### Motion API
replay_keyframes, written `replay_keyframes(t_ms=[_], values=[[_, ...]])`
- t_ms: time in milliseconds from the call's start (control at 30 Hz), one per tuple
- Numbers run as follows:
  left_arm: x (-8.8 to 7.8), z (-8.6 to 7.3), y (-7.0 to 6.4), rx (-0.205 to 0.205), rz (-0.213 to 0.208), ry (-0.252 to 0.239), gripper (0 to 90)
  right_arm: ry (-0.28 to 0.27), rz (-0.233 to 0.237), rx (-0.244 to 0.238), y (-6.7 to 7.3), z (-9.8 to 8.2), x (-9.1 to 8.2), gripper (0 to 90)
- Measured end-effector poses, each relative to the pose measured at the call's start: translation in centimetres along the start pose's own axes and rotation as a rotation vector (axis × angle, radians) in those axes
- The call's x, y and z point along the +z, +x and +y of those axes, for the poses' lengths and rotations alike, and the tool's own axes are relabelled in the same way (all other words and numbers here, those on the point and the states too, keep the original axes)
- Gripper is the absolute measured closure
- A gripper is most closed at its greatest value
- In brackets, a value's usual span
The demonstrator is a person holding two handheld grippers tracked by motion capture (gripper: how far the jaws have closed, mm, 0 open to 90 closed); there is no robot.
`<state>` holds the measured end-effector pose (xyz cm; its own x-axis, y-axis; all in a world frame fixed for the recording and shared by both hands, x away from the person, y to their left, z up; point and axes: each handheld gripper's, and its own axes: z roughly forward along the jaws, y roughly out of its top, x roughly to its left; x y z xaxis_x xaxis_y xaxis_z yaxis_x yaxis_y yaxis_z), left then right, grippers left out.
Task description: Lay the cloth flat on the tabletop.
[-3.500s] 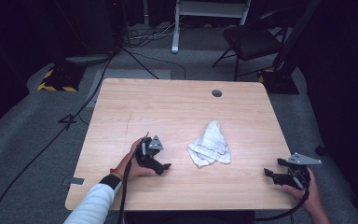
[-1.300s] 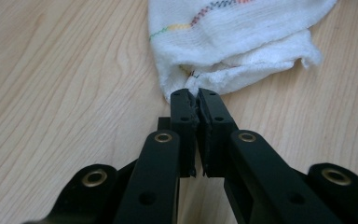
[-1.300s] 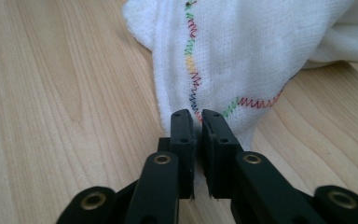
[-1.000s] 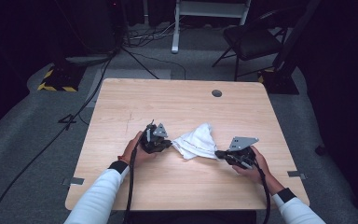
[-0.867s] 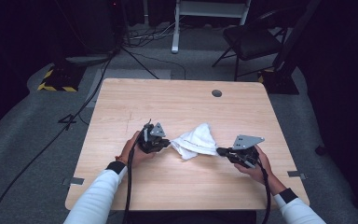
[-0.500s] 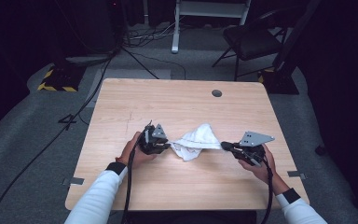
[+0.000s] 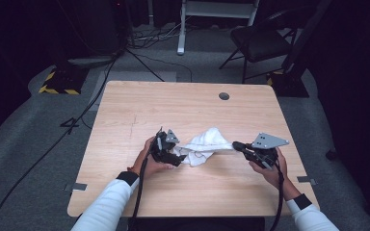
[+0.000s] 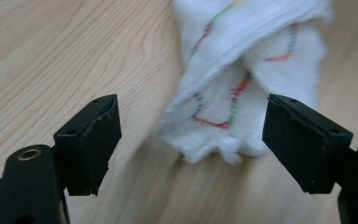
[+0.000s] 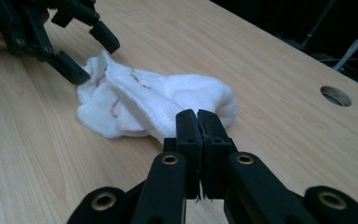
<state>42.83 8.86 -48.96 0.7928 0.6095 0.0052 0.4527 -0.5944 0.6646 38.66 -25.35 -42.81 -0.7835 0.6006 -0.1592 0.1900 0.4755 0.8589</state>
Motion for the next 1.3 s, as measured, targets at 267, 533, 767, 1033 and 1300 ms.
replay_keyframes(t_ms=[267,533,767,1033,1300], values=[[0.9,0.3,1.3,-0.035,-0.035,0.001,33.3,-0.046,-0.037,0.022,-0.8,0.2,-1.1,88.0],[-1.6,0.6,1.5,0.054,-0.025,-0.075,83.2,-0.084,-0.073,0.033,-1.4,0.5,-2.3,88.1],[-6.5,1.7,1.7,0.068,-0.021,-0.23,86.7,-0.132,-0.089,0.035,-1.7,1.2,-3.9,88.2],[-9.7,2.4,0.3,0.121,0.007,-0.288,87.0,-0.175,-0.088,0.025,-1.0,2.4,-5.4,88.2],[-14.3,2.9,-1.4,0.167,0.016,-0.37,87.0,-0.22,-0.063,0.017,0.6,3.6,-8.0,88.2]])
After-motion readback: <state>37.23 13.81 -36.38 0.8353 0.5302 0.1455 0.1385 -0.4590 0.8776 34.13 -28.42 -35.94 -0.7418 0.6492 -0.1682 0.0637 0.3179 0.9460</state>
